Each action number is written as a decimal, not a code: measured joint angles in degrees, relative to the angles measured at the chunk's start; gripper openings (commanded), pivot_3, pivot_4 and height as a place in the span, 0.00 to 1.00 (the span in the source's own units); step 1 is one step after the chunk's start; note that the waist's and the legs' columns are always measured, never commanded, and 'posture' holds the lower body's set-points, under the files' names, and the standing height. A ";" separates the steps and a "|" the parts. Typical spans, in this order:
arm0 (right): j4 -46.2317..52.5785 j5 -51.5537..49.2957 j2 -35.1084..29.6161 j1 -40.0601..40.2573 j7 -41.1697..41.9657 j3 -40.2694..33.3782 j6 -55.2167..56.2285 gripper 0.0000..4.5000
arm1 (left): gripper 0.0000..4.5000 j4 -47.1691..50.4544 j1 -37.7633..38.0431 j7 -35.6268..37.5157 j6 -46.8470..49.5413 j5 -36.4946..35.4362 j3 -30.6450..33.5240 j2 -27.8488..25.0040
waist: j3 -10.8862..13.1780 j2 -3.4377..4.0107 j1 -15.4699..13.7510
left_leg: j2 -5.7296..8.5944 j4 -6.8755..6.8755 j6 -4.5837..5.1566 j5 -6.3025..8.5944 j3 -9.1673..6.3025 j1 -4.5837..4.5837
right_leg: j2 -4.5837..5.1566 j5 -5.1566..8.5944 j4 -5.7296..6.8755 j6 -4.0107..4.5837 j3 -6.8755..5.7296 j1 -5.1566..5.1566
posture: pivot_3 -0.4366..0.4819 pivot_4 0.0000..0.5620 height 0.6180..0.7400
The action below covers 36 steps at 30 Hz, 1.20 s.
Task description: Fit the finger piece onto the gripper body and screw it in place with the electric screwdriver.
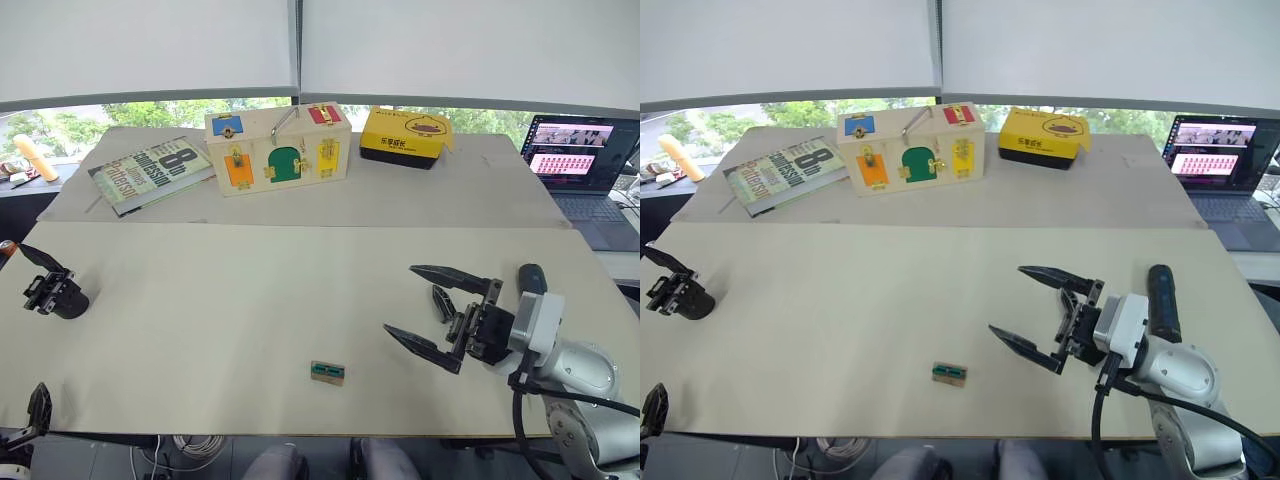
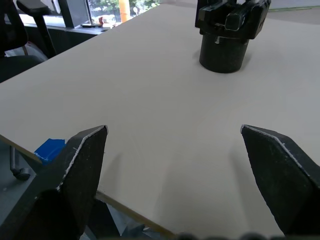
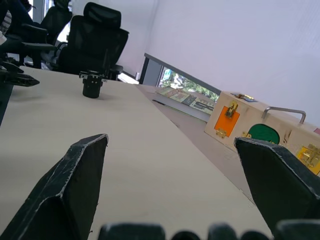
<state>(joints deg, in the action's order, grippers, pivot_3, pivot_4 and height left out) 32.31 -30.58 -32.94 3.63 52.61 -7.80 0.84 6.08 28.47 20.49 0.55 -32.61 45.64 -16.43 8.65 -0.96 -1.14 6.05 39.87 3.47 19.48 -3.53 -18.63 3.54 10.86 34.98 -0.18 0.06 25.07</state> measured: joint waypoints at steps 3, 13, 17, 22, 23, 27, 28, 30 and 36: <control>-0.01 0.00 -0.05 -0.02 -0.21 0.13 -0.06 0.99 | 1.00 1.25 -3.52 -4.73 2.43 2.22 -1.16 -0.38 | -0.02 -0.02 -0.07 | 0.01 0.00 -0.01 0.00 0.00 0.03 | -0.01 0.00 0.02 0.00 0.01 0.00 | 0.48 0.27 1.00; -0.47 0.14 -0.11 -2.37 -0.49 1.33 -0.97 0.99 | 1.00 -6.91 -21.70 -15.79 9.76 11.86 -8.23 -6.48 | -0.05 -0.05 0.23 | 0.02 -0.02 -0.06 -0.03 0.00 0.15 | -0.08 -0.02 0.13 0.03 -0.09 0.04 | 0.48 0.27 1.00; -0.51 0.70 -0.11 -2.14 -0.83 1.68 -0.97 0.99 | 1.00 -14.96 -27.45 -17.09 9.47 14.82 -10.00 -8.16 | -0.06 -0.05 0.46 | 0.03 -0.02 -0.02 -0.05 0.03 0.16 | -0.09 -0.02 0.14 0.03 -0.28 0.09 | 0.48 0.27 1.00; -0.51 1.20 -0.12 -1.11 -1.11 0.86 -0.89 0.99 | 1.00 -22.52 -33.13 -17.99 6.73 17.49 -11.61 -9.83 | -0.07 -0.04 0.38 | 0.02 -0.01 -0.04 -0.05 0.04 0.17 | -0.05 -0.02 0.15 0.03 -0.40 0.08 | 0.48 0.27 1.00; -0.56 1.22 -0.12 -0.65 -1.19 0.25 -0.87 0.99 | 1.00 -24.55 -34.31 -18.16 5.62 17.98 -11.80 -10.29 | -0.07 -0.04 0.33 | 0.02 -0.01 -0.04 -0.05 0.04 0.17 | -0.04 -0.02 0.15 0.03 -0.40 0.08 | 0.48 0.27 1.00; -0.59 1.31 -0.13 0.29 -1.44 -0.31 -0.25 0.99 | 1.00 -29.77 -37.52 -18.27 2.99 18.70 -11.96 -11.17 | -0.09 0.00 0.21 | 0.01 -0.01 -0.10 -0.07 0.04 0.18 | -0.03 -0.02 0.17 0.03 -0.41 0.07 | 0.48 0.27 1.00; -0.59 1.33 -0.13 0.81 -1.44 -0.47 0.03 0.99 | 1.00 -31.23 -38.41 -18.21 2.31 19.01 -12.08 -11.47 | -0.10 0.01 0.17 | 0.02 -0.01 -0.10 -0.08 0.04 0.19 | -0.03 -0.02 0.21 0.03 -0.41 0.06 | 0.48 0.27 1.00; -0.59 1.56 -0.13 1.79 -1.43 -0.66 0.14 0.99 | 1.00 -33.61 -39.87 -18.09 1.12 19.07 -12.08 -11.80 | -0.10 0.02 0.10 | 0.01 -0.01 -0.12 -0.09 0.04 0.19 | -0.03 -0.02 0.24 0.03 -0.41 0.07 | 0.48 0.27 1.00; -0.60 2.26 -0.13 3.33 -1.26 -1.91 1.50 1.00 | 0.88 -38.78 -42.42 -16.80 -0.98 19.08 -12.64 -13.15 | -0.16 0.11 0.02 | 0.01 -0.01 -0.16 -0.12 0.04 0.23 | -0.02 -0.02 0.33 0.03 -0.40 0.06 | 0.48 0.27 1.00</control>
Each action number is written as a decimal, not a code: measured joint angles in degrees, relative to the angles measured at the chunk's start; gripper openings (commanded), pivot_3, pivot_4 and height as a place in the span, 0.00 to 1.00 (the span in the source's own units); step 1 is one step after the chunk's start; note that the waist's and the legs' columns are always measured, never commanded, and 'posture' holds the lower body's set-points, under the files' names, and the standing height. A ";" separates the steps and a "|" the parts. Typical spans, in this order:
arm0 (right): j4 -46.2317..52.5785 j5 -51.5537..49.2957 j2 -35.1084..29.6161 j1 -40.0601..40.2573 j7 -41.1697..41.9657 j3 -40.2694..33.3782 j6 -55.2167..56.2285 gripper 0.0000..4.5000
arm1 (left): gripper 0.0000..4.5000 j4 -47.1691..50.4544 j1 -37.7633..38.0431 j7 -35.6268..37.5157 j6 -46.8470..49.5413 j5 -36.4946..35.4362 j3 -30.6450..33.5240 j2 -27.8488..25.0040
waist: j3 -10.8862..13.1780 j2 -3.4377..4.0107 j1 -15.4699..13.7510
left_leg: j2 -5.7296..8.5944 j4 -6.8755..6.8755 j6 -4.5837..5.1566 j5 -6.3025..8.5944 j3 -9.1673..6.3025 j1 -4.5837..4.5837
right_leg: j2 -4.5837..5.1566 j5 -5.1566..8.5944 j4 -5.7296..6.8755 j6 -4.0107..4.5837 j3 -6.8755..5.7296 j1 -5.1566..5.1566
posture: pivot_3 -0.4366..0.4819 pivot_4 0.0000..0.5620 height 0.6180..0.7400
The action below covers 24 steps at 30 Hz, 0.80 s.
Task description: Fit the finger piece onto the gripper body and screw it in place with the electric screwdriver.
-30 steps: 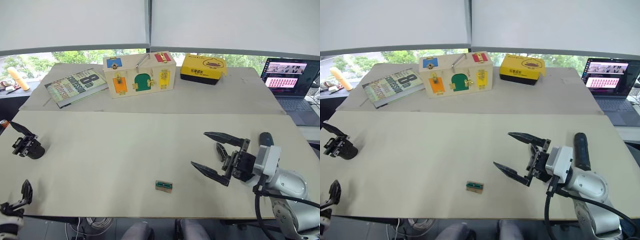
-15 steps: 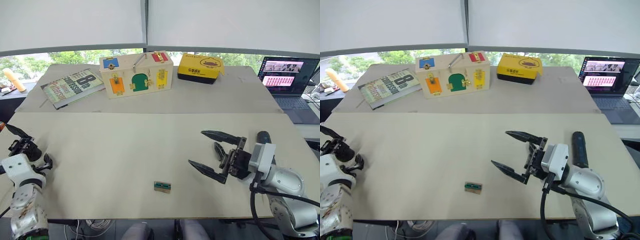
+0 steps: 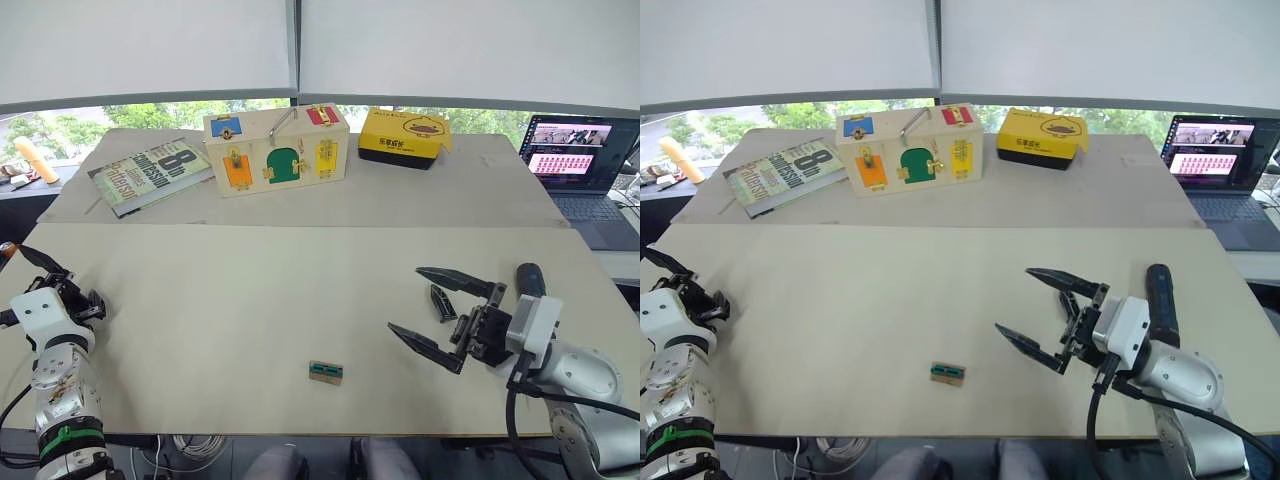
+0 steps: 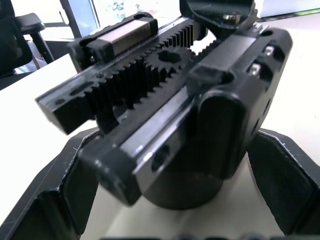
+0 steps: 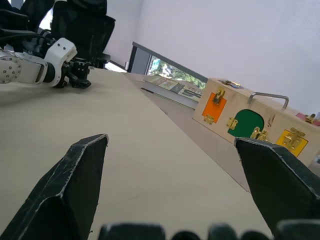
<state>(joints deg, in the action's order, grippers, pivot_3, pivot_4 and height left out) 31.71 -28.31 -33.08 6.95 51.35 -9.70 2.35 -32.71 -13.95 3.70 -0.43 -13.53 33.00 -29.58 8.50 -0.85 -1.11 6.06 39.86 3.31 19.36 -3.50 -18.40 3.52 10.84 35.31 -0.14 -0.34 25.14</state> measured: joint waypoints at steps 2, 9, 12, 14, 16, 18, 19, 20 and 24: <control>0.00 0.04 0.00 0.87 0.38 -0.07 0.38 1.00 | 0.72 -0.71 -0.20 0.21 -0.28 0.02 -0.30 -0.26 | -0.03 0.06 -0.03 | 0.00 0.00 0.01 -0.01 0.00 0.01 | 0.00 0.00 0.02 0.00 0.01 0.01 | 0.48 0.27 1.00; -0.01 0.06 0.00 3.05 1.09 -0.50 1.89 1.00 | 0.53 -0.76 0.60 1.52 -2.36 -1.97 0.49 0.38 | -0.07 0.11 0.13 | 0.00 -0.01 0.03 -0.01 0.00 0.01 | 0.00 0.00 0.01 0.00 0.32 0.01 | 0.48 0.27 1.00; -0.07 0.05 -0.02 4.28 1.61 -1.24 2.93 1.00 | 0.53 2.90 2.74 6.52 -5.11 -5.75 1.20 3.20 | -0.04 0.06 -0.01 | 0.01 0.01 0.17 -0.04 0.00 -0.05 | 0.01 0.00 -0.10 0.00 0.31 0.01 | 0.48 0.27 1.00; -0.17 0.03 -0.21 5.47 2.37 -1.81 3.27 1.00 | 0.53 6.27 4.12 10.32 -5.46 -7.43 0.11 4.44 | 0.01 -0.14 -0.34 | 0.00 0.03 0.33 -0.11 -0.01 -0.08 | 0.01 0.00 -0.15 0.00 0.30 0.00 | 0.48 0.27 1.00; -0.23 -0.05 -0.95 6.91 3.23 -2.71 3.44 1.00 | 0.53 12.66 6.00 14.24 -3.80 -9.35 -2.81 4.70 | 0.11 -0.47 -0.48 | 0.00 0.06 0.35 -0.11 -0.03 -0.18 | 0.00 0.00 -0.19 0.00 0.29 0.03 | 0.48 0.27 1.00; -0.38 -0.07 -1.58 8.83 4.37 -3.59 3.73 1.00 | 0.53 21.73 7.12 18.63 -0.74 -10.90 -7.59 4.67 | 0.16 -0.64 -1.07 | 0.00 0.17 0.41 -0.07 -0.09 -0.27 | 0.01 -0.01 -0.25 -0.01 0.24 0.02 | 0.48 0.27 1.00; -0.38 -0.12 -1.65 9.44 4.97 -3.89 3.84 1.00 | 0.53 25.88 7.21 20.76 0.48 -11.29 -10.26 4.58 | 0.15 -0.64 -1.16 | 0.03 0.21 0.44 -0.05 -0.08 -0.28 | 0.03 -0.02 -0.26 -0.02 0.26 0.01 | 0.48 0.27 1.00; -0.39 -0.15 -1.81 9.98 5.42 -4.10 4.05 1.00 | 0.53 29.16 7.24 22.75 1.24 -11.29 -12.73 4.17 | 0.15 -0.63 -1.14 | 0.05 0.22 0.47 -0.04 -0.06 -0.28 | 0.03 -0.03 -0.27 -0.05 0.29 0.01 | 0.48 0.27 1.00; -0.36 -0.42 -2.38 11.71 6.46 -4.80 4.40 1.00 | 0.53 38.18 7.93 29.87 3.25 -10.40 -22.45 3.11 | 0.10 -0.51 0.11 | 0.00 0.07 0.51 -0.02 0.14 -0.17 | -0.03 -0.03 -0.28 -0.05 0.45 0.05 | 0.48 0.27 1.00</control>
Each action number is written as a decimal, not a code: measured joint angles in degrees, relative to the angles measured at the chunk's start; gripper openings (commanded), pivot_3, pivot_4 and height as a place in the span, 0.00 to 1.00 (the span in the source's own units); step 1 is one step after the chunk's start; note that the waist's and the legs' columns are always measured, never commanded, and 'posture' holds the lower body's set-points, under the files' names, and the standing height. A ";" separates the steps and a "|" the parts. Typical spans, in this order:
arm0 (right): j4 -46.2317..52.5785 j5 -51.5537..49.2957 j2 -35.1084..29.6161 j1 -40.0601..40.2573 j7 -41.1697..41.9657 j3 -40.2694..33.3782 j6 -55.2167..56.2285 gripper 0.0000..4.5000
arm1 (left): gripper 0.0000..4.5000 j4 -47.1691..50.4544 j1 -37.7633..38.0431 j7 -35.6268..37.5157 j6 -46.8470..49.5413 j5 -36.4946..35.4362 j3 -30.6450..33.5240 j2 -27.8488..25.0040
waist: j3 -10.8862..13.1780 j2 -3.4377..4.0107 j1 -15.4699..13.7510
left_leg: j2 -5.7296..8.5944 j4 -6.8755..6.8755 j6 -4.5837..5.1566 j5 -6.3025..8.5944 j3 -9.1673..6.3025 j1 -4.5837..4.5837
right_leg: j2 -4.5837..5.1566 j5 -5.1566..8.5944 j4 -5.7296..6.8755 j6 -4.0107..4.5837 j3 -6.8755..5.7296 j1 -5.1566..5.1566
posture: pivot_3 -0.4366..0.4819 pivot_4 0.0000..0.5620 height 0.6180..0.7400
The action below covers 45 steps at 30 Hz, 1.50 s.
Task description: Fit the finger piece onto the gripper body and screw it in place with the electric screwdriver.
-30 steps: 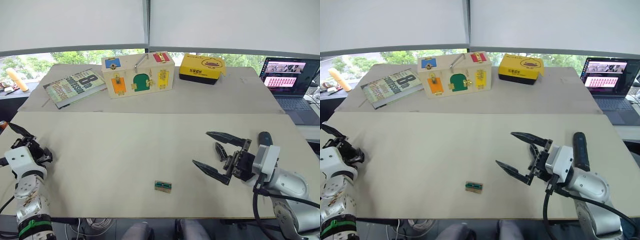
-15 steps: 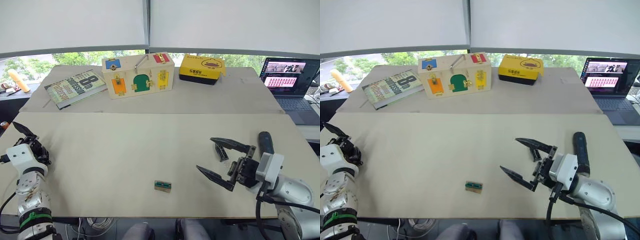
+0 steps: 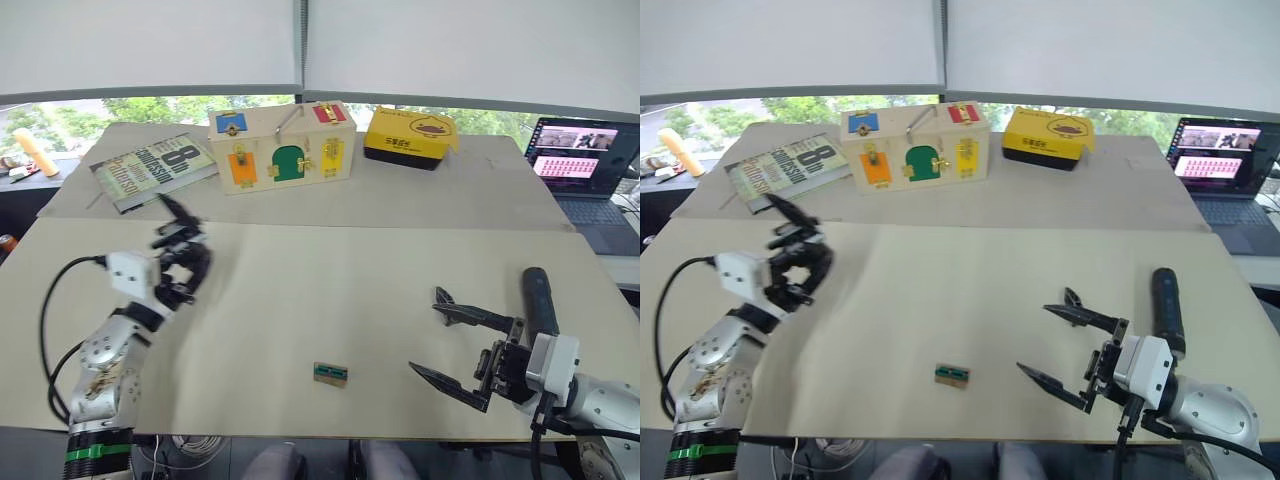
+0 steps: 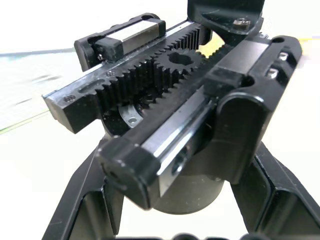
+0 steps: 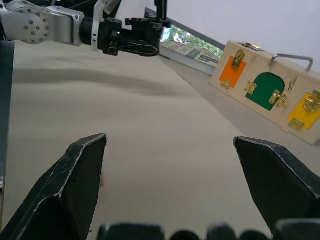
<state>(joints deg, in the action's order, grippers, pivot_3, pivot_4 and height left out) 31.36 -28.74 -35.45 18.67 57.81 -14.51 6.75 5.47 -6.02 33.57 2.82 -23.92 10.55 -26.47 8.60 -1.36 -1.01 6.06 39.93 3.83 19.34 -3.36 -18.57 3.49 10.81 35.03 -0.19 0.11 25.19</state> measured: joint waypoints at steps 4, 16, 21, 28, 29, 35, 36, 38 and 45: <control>0.44 -0.26 -0.02 0.91 -0.30 -0.36 -0.01 1.00 | 0.53 0.51 0.17 4.63 -0.07 4.66 -9.54 0.39 | 0.01 0.05 0.69 | -0.12 -0.11 -0.12 -0.05 0.10 0.09 | -0.09 0.03 0.05 0.05 0.03 0.04 | 0.48 0.27 1.00; 4.30 -0.25 -1.03 5.24 -2.01 -1.02 -0.91 1.00 | 0.53 -6.57 -3.99 9.88 -3.20 15.02 -22.65 4.43 | 0.03 0.08 0.13 | -0.10 -0.08 -0.09 -0.06 0.10 0.07 | -0.07 0.03 0.06 0.06 0.10 0.02 | 0.48 0.27 1.00; 5.22 -0.27 -1.39 5.60 -3.20 -1.94 -1.44 1.00 | 0.53 -8.11 -5.38 11.06 -3.01 15.58 -23.28 5.24 | 0.02 0.11 0.18 | -0.10 -0.09 -0.08 -0.06 0.10 0.07 | -0.07 0.03 0.06 0.05 0.11 0.02 | 0.48 0.27 1.00; 6.78 -0.69 -2.43 4.15 -5.09 -2.04 -3.53 1.00 | 0.53 -9.72 -7.06 12.74 -1.22 15.57 -23.40 5.08 | -0.05 0.22 0.09 | -0.10 -0.06 -0.08 -0.06 0.11 0.12 | -0.06 0.03 0.06 0.05 0.11 -0.07 | 0.48 0.27 1.00; 6.79 -0.69 -2.45 4.02 -5.24 -2.03 -3.54 1.00 | 0.53 -9.72 -7.25 12.92 -0.57 15.57 -23.43 5.01 | -0.06 0.24 0.09 | -0.10 -0.05 -0.08 -0.07 0.11 0.12 | -0.06 0.03 0.07 0.05 0.11 -0.07 | 0.48 0.27 1.00; 6.79 -0.70 -2.49 3.70 -5.50 -2.03 -3.54 1.00 | 0.64 -9.81 -7.58 13.90 0.06 15.42 -23.30 4.27 | -0.18 0.43 0.21 | -0.11 -0.06 -0.08 -0.07 0.11 0.17 | -0.07 0.03 0.09 0.05 0.13 -0.08 | 0.48 0.27 1.00; 6.79 -0.69 -2.50 3.66 -5.50 -2.04 -3.54 1.00 | 0.75 -9.95 -7.57 14.13 0.00 15.31 -23.22 4.20 | -0.18 0.43 0.24 | -0.12 -0.06 -0.08 -0.07 0.11 0.17 | -0.07 0.03 0.09 0.05 0.13 -0.08 | 0.48 0.27 1.00; 6.78 -0.70 -2.50 3.79 -5.44 -2.09 -3.54 1.00 | 0.92 -10.45 -7.36 14.77 -0.19 15.13 -22.95 3.49 | -0.20 0.46 0.33 | -0.12 -0.07 -0.08 -0.07 0.12 0.17 | -0.08 0.03 0.10 0.05 0.14 -0.06 | 0.48 0.27 1.00; 6.78 -0.70 -2.50 5.41 -4.73 -3.06 -3.49 1.00 | 0.99 -11.31 -6.15 18.89 -1.17 12.52 -20.22 -0.29 | -0.27 0.59 0.36 | -0.13 -0.09 -0.08 -0.07 0.13 0.18 | -0.09 0.03 0.11 0.05 0.15 -0.05 | 0.48 0.27 1.00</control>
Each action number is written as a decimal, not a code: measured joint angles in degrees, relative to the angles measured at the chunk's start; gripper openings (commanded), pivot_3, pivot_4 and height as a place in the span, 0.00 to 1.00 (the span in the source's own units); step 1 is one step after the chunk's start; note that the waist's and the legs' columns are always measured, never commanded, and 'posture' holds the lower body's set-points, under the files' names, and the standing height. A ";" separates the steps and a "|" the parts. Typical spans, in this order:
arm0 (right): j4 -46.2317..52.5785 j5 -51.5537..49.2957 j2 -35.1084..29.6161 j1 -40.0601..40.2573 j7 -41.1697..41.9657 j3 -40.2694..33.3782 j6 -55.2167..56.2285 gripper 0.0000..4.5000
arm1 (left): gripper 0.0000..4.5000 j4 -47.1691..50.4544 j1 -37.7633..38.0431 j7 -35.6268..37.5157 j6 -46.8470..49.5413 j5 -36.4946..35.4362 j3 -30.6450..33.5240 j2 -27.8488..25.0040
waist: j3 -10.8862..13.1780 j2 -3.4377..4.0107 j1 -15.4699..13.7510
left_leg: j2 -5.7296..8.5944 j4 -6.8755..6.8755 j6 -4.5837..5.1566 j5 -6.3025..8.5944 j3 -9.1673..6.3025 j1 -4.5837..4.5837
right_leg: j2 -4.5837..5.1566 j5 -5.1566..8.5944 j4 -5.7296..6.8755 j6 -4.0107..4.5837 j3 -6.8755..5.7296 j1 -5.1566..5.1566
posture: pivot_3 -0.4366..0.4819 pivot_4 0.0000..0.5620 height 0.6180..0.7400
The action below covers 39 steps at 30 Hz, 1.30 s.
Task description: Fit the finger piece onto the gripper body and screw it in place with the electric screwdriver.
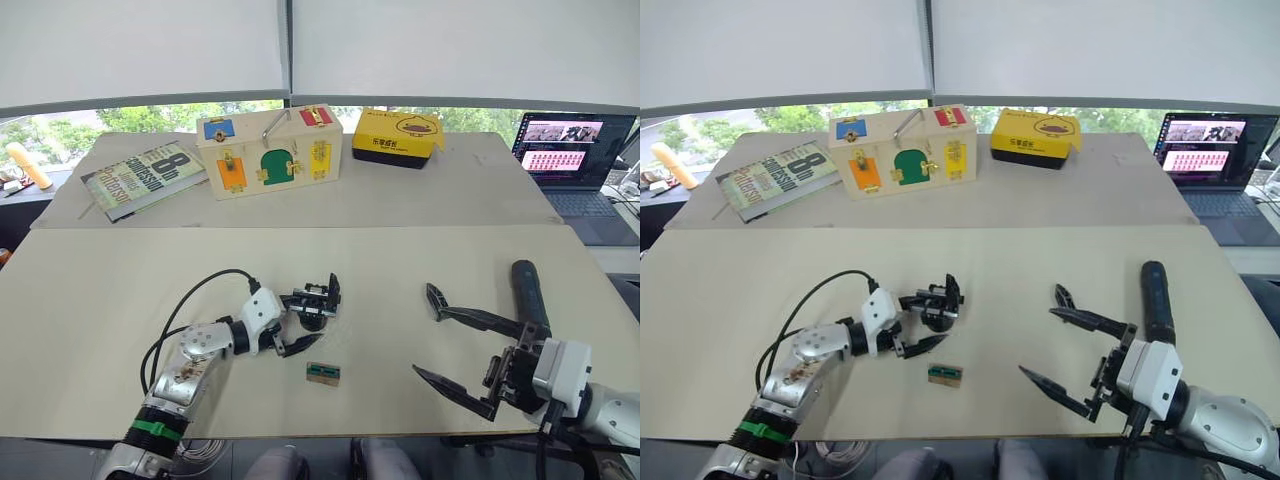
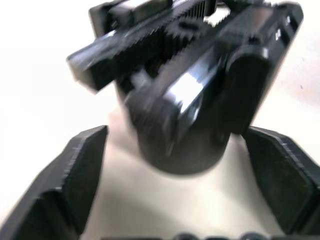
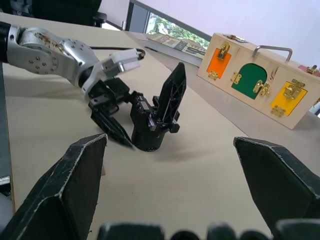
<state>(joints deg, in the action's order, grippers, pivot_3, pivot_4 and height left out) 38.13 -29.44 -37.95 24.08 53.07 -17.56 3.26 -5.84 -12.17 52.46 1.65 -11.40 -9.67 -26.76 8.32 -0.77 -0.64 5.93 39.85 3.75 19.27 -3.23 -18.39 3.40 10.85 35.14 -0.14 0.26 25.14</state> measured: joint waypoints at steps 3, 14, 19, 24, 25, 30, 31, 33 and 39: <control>0.01 0.00 0.00 0.93 0.38 -0.64 0.01 1.00 | 0.99 -1.95 0.03 3.23 -0.57 -1.93 1.85 -1.84 | -0.02 0.03 -0.05 | 0.00 0.00 0.00 0.00 0.00 0.00 | 0.00 0.00 0.00 0.00 0.00 -0.01 | 0.48 0.27 1.00; 0.56 -1.12 -1.32 0.78 1.13 -1.29 -0.20 1.00 | 0.99 -19.73 -13.72 18.18 -6.88 -2.54 0.58 -1.57 | -0.01 0.01 -0.44 | 0.06 0.05 0.05 0.02 0.00 -0.07 | 0.04 0.00 -0.07 0.00 -0.05 0.00 | 0.48 0.27 1.00; 0.84 -1.18 -1.85 1.35 1.11 -1.51 -1.15 1.00 | 0.99 -26.24 -18.28 21.81 -11.04 -0.86 -1.29 2.33 | -0.01 0.01 -0.41 | 0.05 0.06 0.13 0.06 0.00 -0.11 | 0.04 0.00 -0.08 -0.01 -0.05 0.03 | 0.48 0.27 1.00; 1.16 -1.16 -1.36 3.61 1.41 -2.23 -1.09 1.00 | 0.99 -30.79 -21.37 23.34 -14.10 1.42 -2.76 4.59 | 0.00 -0.01 -0.42 | 0.04 0.08 0.15 0.08 0.01 -0.13 | 0.04 0.00 -0.10 -0.01 -0.03 0.03 | 0.48 0.27 1.00; 1.15 -1.14 -0.89 4.29 1.57 -2.65 -0.94 1.00 | 0.99 -31.61 -21.78 23.55 -14.46 1.75 -2.74 4.80 | 0.00 -0.01 -0.42 | 0.04 0.08 0.15 0.08 0.01 -0.13 | 0.04 0.00 -0.09 -0.01 -0.03 0.03 | 0.48 0.27 1.00; 1.14 -0.97 0.64 6.49 2.02 -3.52 0.55 1.00 | 0.88 -34.07 -22.89 24.76 -16.66 2.32 -2.64 5.27 | 0.00 -0.01 -0.40 | 0.05 0.12 0.17 0.08 0.03 -0.13 | 0.04 0.00 -0.07 -0.02 0.00 0.01 | 0.48 0.27 1.00; 1.12 -0.87 0.82 6.60 2.08 -3.52 0.82 1.00 | 0.82 -34.28 -22.96 24.78 -16.77 2.31 -2.59 5.34 | 0.00 -0.01 -0.41 | 0.05 0.14 0.17 0.08 0.03 -0.12 | 0.04 0.00 -0.06 -0.02 0.00 0.01 | 0.48 0.27 1.00; 1.05 -0.32 1.44 7.09 2.37 -3.52 1.93 1.00 | 0.60 -34.51 -22.99 24.91 -17.15 2.32 -2.49 5.43 | 0.00 -0.01 -0.41 | 0.05 0.15 0.17 0.08 0.03 -0.12 | 0.04 0.00 -0.06 -0.03 0.00 0.00 | 0.48 0.27 1.00; 1.10 1.23 2.59 8.21 2.26 -3.15 2.65 1.00 | 0.51 -28.24 -17.69 21.71 -17.47 2.00 0.08 4.81 | -0.01 0.01 0.13 | 0.01 0.07 0.17 0.09 0.10 -0.11 | 0.01 0.00 -0.03 -0.03 0.08 0.10 | 0.48 0.27 1.00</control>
<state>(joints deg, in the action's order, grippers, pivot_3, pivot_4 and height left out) 39.24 -28.21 -35.36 32.29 55.33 -20.72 5.90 -34.08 -29.86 74.16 -15.82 -9.40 -9.59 -21.95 8.32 -0.76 -0.51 5.94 39.91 3.92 19.36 -3.13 -18.50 3.41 10.85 35.11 -0.17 0.33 25.24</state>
